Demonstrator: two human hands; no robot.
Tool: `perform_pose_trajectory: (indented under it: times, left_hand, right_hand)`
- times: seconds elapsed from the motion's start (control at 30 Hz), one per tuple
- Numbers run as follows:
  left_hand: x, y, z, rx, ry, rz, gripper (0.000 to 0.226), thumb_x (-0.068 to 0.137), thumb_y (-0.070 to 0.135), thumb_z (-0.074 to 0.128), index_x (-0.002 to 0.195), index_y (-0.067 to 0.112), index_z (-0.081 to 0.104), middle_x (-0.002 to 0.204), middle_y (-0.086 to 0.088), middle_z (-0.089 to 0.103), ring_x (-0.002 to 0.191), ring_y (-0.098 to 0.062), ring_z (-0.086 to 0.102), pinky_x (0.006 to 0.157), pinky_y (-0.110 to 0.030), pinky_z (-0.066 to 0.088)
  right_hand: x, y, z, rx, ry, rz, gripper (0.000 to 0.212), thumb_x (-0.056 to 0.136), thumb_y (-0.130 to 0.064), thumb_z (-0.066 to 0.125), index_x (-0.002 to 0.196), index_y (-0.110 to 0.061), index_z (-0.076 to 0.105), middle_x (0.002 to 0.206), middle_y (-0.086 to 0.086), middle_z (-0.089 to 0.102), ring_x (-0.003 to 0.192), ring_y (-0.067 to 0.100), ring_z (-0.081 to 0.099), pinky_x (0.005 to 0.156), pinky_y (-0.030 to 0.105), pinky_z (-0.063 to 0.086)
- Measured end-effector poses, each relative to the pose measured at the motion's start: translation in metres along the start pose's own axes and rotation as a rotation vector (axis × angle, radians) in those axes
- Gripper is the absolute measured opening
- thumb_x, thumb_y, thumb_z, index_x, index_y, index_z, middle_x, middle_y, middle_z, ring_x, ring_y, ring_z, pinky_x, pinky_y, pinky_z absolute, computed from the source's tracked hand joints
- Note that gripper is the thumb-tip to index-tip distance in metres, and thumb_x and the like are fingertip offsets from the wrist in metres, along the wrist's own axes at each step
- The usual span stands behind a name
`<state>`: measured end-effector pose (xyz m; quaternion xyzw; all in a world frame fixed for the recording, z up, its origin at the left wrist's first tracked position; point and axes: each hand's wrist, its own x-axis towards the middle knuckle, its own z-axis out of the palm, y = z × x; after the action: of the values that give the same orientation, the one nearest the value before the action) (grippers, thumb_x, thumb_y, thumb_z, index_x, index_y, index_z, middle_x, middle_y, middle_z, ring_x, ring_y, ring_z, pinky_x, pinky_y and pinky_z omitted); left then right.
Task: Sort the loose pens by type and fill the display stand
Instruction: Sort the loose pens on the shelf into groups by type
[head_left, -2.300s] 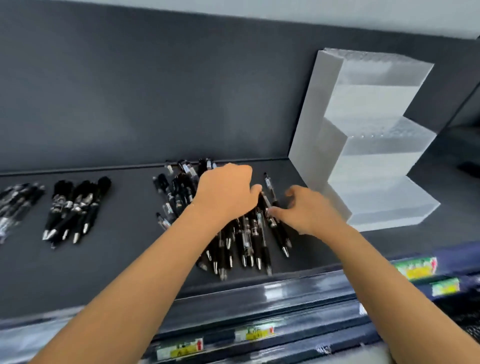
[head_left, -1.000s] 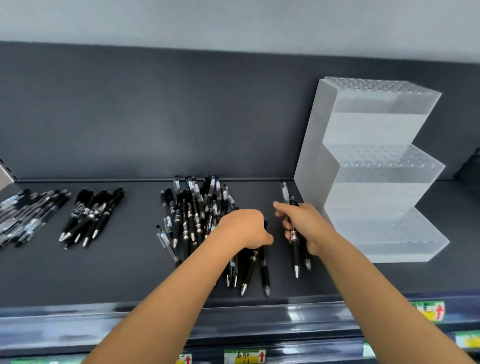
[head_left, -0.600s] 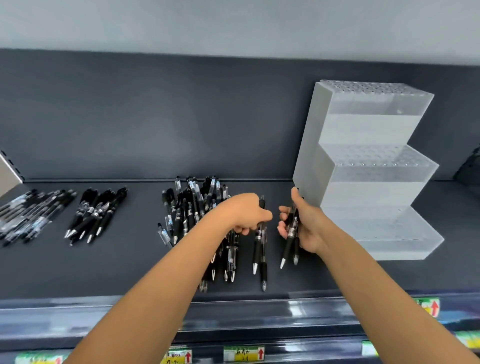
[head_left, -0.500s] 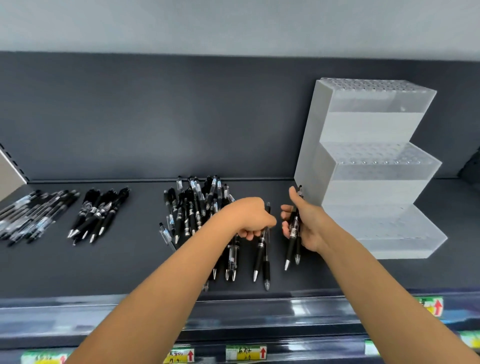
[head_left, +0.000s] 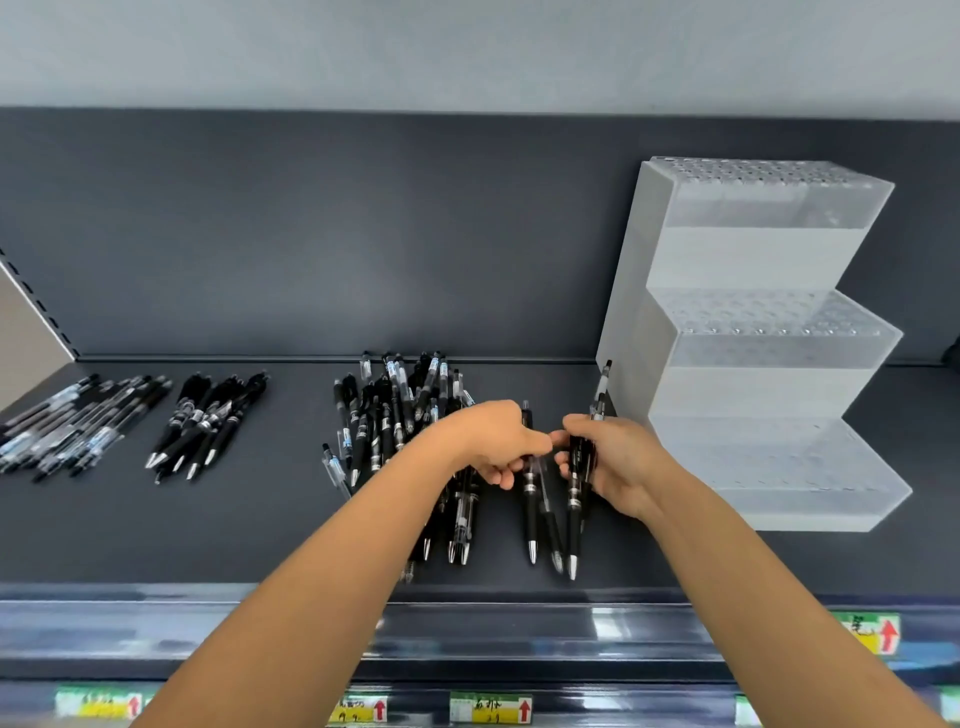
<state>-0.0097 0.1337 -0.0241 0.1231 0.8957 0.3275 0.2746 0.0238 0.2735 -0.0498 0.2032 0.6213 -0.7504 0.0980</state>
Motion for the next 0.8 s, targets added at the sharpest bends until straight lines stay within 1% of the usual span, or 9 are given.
perform_pose_trajectory:
  times: [0.07, 0.2, 0.3, 0.37, 0.47, 0.53, 0.63, 0.73, 0.8]
  left_hand:
    - [-0.006, -0.002, -0.006, -0.052, 0.012, 0.057, 0.038, 0.093, 0.024, 0.051, 0.058, 0.010, 0.046, 0.041, 0.003, 0.047, 0.033, -0.007, 0.045, 0.043, -0.016, 0.039]
    - [-0.018, -0.004, -0.016, -0.065, 0.056, 0.181, 0.040, 0.094, 0.026, 0.049, 0.057, 0.011, 0.044, 0.044, -0.002, 0.046, 0.040, -0.015, 0.043, 0.045, -0.021, 0.037]
    - [-0.031, -0.010, -0.026, -0.085, 0.196, 0.188, 0.033, 0.096, 0.026, 0.047, 0.066, 0.013, 0.039, 0.051, -0.005, 0.043, 0.038, -0.018, 0.048, 0.041, -0.023, 0.035]
    - [-0.045, -0.016, -0.038, -0.097, 0.299, 0.196, 0.033, 0.096, 0.027, 0.049, 0.069, 0.012, 0.039, 0.049, -0.008, 0.045, 0.037, -0.022, 0.047, 0.038, -0.022, 0.033]
    - [-0.071, -0.036, -0.065, -0.088, 0.394, 0.172, 0.033, 0.095, 0.031, 0.056, 0.074, 0.006, 0.050, 0.041, -0.006, 0.048, 0.032, -0.017, 0.044, 0.035, -0.019, 0.031]
    - [-0.087, -0.057, -0.082, -0.085, 0.402, 0.127, 0.034, 0.094, 0.031, 0.057, 0.073, 0.005, 0.052, 0.042, -0.005, 0.052, 0.033, -0.016, 0.045, 0.036, -0.018, 0.033]
    - [-0.105, -0.094, -0.107, -0.015, 0.383, 0.019, 0.032, 0.091, 0.024, 0.054, 0.064, 0.007, 0.052, 0.053, -0.013, 0.061, 0.042, -0.020, 0.049, 0.041, -0.018, 0.037]
    - [-0.121, -0.134, -0.129, 0.028, 0.326, -0.059, 0.033, 0.090, 0.021, 0.048, 0.062, 0.007, 0.058, 0.069, -0.021, 0.068, 0.046, -0.019, 0.052, 0.044, -0.019, 0.038]
    - [-0.129, -0.162, -0.144, -0.068, 0.300, -0.056, 0.030, 0.093, 0.019, 0.048, 0.068, 0.005, 0.058, 0.068, -0.017, 0.067, 0.045, -0.020, 0.052, 0.042, -0.020, 0.039]
  right_hand:
    - [0.000, 0.002, 0.003, 0.022, -0.026, -0.014, 0.009, 0.099, -0.011, 0.048, 0.096, -0.005, 0.054, 0.078, 0.011, 0.060, 0.059, 0.018, 0.053, 0.049, 0.024, 0.049]
    - [-0.008, -0.001, 0.022, 0.078, -0.179, -0.027, 0.030, 0.102, -0.017, 0.041, 0.098, 0.003, 0.063, 0.074, 0.013, 0.066, 0.059, 0.018, 0.064, 0.052, 0.026, 0.051]
    - [-0.017, -0.011, 0.048, 0.172, -0.231, -0.047, 0.038, 0.104, -0.020, 0.034, 0.106, 0.009, 0.059, 0.080, 0.024, 0.067, 0.071, 0.033, 0.068, 0.064, 0.039, 0.057]
    - [-0.025, -0.017, 0.073, 0.220, -0.303, -0.052, 0.050, 0.106, -0.029, 0.027, 0.109, 0.013, 0.054, 0.072, 0.030, 0.063, 0.063, 0.039, 0.064, 0.058, 0.041, 0.057]
    - [-0.039, -0.021, 0.113, 0.218, -0.415, -0.030, 0.069, 0.104, -0.044, 0.020, 0.107, 0.016, 0.053, 0.062, 0.029, 0.060, 0.052, 0.034, 0.063, 0.050, 0.032, 0.055]
    - [-0.046, -0.018, 0.142, 0.145, -0.457, -0.030, 0.070, 0.104, -0.045, 0.022, 0.099, 0.016, 0.055, 0.061, 0.026, 0.061, 0.049, 0.030, 0.062, 0.047, 0.028, 0.053]
    - [-0.046, -0.003, 0.187, -0.065, -0.409, -0.071, 0.063, 0.104, -0.043, 0.025, 0.086, 0.008, 0.057, 0.053, 0.016, 0.061, 0.037, 0.020, 0.056, 0.039, 0.025, 0.049]
    - [-0.040, 0.016, 0.236, -0.262, -0.326, -0.161, 0.060, 0.101, -0.048, 0.028, 0.097, 0.006, 0.056, 0.066, 0.013, 0.057, 0.032, 0.016, 0.050, 0.034, 0.024, 0.044]
    - [-0.034, 0.026, 0.268, -0.306, -0.295, -0.190, 0.057, 0.100, -0.051, 0.031, 0.098, 0.000, 0.056, 0.071, 0.013, 0.055, 0.041, 0.020, 0.054, 0.039, 0.030, 0.049]
